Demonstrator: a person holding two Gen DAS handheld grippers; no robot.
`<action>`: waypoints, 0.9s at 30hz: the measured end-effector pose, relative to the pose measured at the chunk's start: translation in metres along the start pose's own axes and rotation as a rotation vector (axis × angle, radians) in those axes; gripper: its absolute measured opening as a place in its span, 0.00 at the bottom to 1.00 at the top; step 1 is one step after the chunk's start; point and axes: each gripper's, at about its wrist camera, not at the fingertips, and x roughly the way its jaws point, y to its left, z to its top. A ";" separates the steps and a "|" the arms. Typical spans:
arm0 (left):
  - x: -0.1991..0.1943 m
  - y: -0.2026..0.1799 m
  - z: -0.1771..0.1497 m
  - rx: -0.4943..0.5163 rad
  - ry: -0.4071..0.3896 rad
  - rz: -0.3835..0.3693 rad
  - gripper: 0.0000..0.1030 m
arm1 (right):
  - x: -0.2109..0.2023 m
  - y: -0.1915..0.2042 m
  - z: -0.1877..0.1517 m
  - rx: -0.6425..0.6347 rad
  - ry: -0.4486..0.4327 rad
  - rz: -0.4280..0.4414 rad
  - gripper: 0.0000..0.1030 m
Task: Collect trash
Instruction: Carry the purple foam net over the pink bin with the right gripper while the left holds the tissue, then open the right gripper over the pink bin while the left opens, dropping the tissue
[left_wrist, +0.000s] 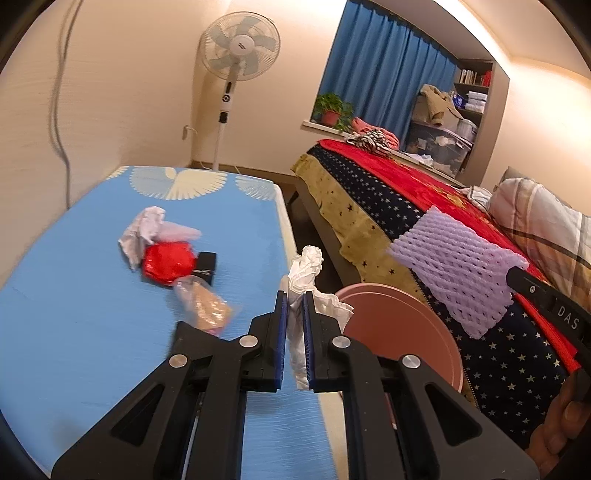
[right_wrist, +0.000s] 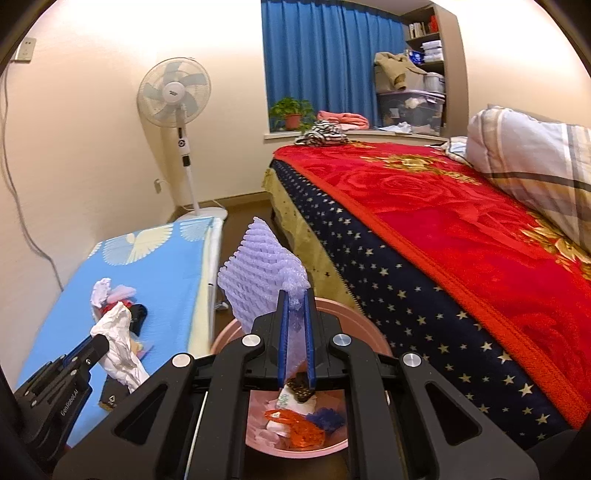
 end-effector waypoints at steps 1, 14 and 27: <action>0.002 -0.003 -0.001 0.002 0.003 -0.005 0.08 | 0.001 -0.001 0.000 0.002 0.000 -0.008 0.08; 0.039 -0.035 -0.006 0.022 0.043 -0.059 0.08 | 0.020 -0.021 -0.002 0.017 0.028 -0.105 0.08; 0.068 -0.054 -0.012 0.042 0.085 -0.090 0.08 | 0.035 -0.027 -0.006 0.016 0.050 -0.154 0.08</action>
